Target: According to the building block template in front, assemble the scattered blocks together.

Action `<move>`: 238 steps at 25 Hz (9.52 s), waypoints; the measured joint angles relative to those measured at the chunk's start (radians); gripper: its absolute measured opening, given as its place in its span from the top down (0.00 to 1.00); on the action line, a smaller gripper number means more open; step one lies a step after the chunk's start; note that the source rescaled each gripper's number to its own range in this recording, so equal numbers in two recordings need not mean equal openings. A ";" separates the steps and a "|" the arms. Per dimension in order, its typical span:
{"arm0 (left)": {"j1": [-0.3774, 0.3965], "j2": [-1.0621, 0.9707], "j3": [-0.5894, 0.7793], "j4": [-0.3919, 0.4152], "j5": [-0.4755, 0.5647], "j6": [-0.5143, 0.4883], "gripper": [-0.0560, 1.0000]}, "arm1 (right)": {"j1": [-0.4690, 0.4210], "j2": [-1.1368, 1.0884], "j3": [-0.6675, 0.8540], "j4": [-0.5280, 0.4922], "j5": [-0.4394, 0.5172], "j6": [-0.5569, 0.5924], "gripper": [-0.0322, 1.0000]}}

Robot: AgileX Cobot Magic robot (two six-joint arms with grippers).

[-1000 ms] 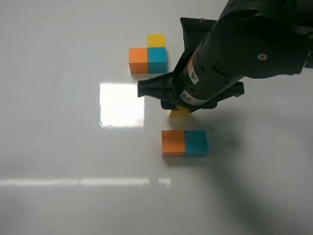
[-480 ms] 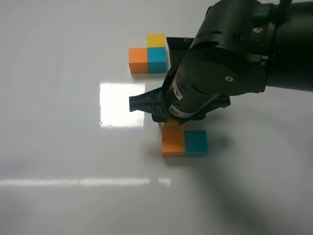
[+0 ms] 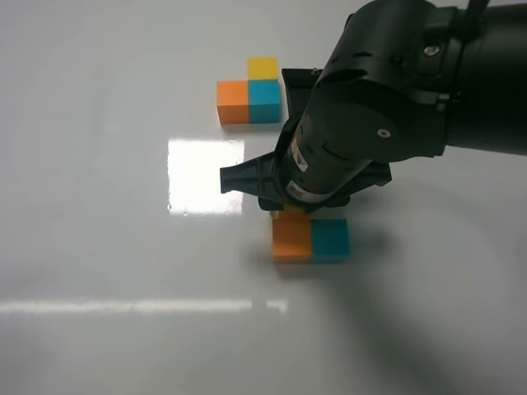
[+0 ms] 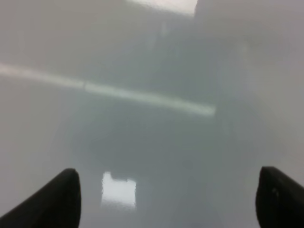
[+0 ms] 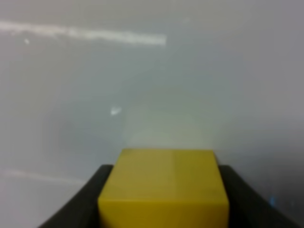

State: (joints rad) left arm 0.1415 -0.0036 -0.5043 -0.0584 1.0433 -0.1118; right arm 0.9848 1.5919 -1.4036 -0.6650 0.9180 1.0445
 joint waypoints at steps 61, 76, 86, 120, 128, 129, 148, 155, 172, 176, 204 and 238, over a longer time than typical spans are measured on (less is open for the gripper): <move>0.000 0.000 0.000 0.000 0.000 0.000 0.24 | 0.005 0.011 0.017 0.052 0.001 0.060 0.40; 0.000 0.000 0.000 0.000 0.000 0.000 0.24 | 0.008 -0.004 0.024 0.052 0.001 0.029 0.32; 0.000 0.000 0.000 0.000 0.000 0.000 0.24 | 0.008 -0.013 0.026 0.052 -0.008 0.012 0.32; 0.000 0.000 0.000 0.000 0.000 0.000 0.24 | 0.007 -0.021 -0.033 -0.019 0.159 -0.052 0.46; 0.000 0.000 0.000 0.000 0.000 0.000 0.24 | 0.007 -0.021 -0.034 -0.028 0.195 -0.010 0.65; 0.000 0.000 0.000 0.000 0.000 0.001 0.24 | 0.007 -0.022 -0.034 -0.029 0.203 0.001 0.65; 0.000 0.000 0.000 0.000 0.000 0.003 0.24 | 0.007 -0.022 -0.032 -0.043 0.236 0.100 0.65; 0.000 0.000 0.000 0.000 0.000 0.002 0.24 | 0.007 -0.036 -0.003 -0.052 0.225 0.143 0.65; 0.000 0.000 0.000 0.000 0.000 0.001 0.24 | 0.007 -0.042 0.003 -0.037 0.181 0.125 0.65; 0.000 0.000 0.000 0.000 0.000 0.001 0.24 | 0.007 -0.042 0.004 -0.037 0.181 0.116 0.65; 0.000 0.000 0.000 0.000 0.000 -0.002 0.24 | 0.007 -0.038 0.006 -0.015 0.186 0.017 0.27; 0.000 0.000 0.000 0.000 0.000 0.000 0.24 | -0.701 -0.683 0.156 0.252 0.265 -0.839 0.28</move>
State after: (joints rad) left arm 0.1415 -0.0036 -0.5043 -0.0584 1.0436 -0.1117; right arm 0.2840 0.9091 -1.2473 -0.4127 1.1829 0.2053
